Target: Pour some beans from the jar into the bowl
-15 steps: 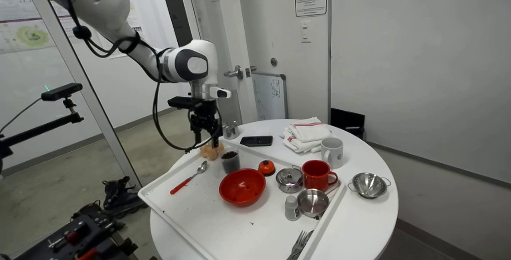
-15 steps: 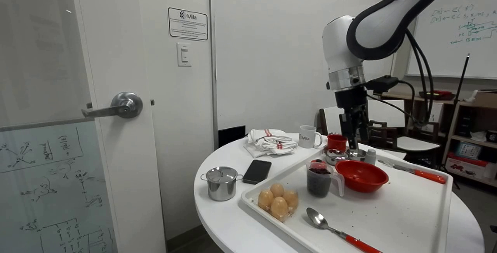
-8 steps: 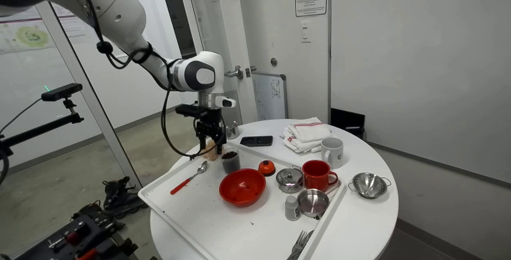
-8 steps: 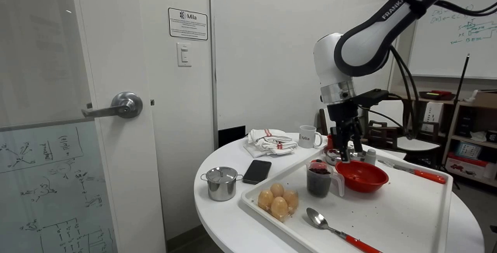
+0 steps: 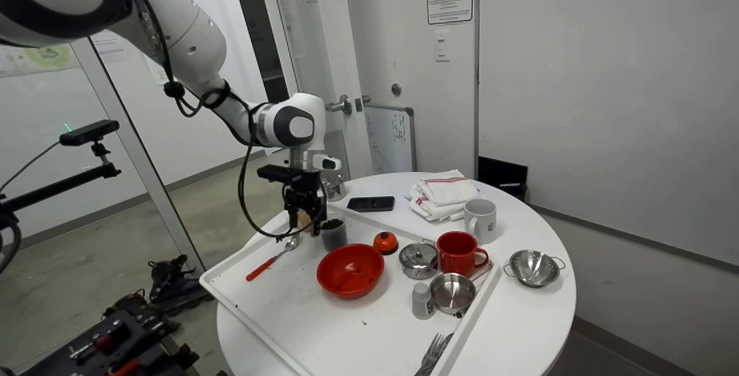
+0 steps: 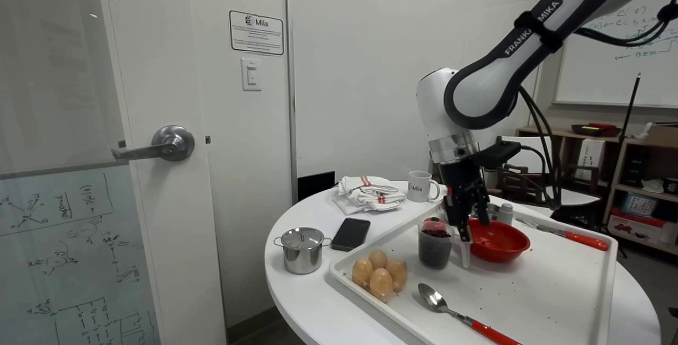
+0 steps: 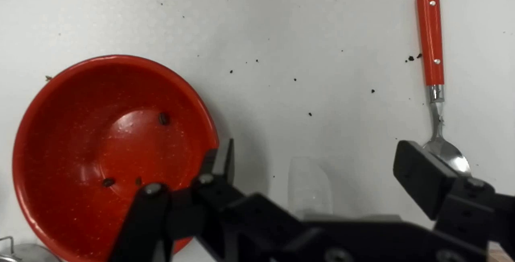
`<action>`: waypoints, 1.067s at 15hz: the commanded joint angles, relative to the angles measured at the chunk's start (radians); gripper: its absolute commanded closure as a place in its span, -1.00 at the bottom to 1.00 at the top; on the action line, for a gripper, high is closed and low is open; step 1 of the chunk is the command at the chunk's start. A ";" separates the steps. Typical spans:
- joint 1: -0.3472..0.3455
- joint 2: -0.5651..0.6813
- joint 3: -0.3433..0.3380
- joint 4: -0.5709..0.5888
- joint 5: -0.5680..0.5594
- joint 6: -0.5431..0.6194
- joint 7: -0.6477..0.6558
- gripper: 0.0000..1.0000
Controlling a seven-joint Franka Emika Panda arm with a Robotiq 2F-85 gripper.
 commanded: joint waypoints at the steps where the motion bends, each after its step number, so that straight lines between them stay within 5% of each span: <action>1: 0.007 0.021 -0.017 0.020 0.025 0.007 0.015 -1.00; 16: 0.030 0.018 -0.034 -0.009 0.014 0.125 0.078 -1.00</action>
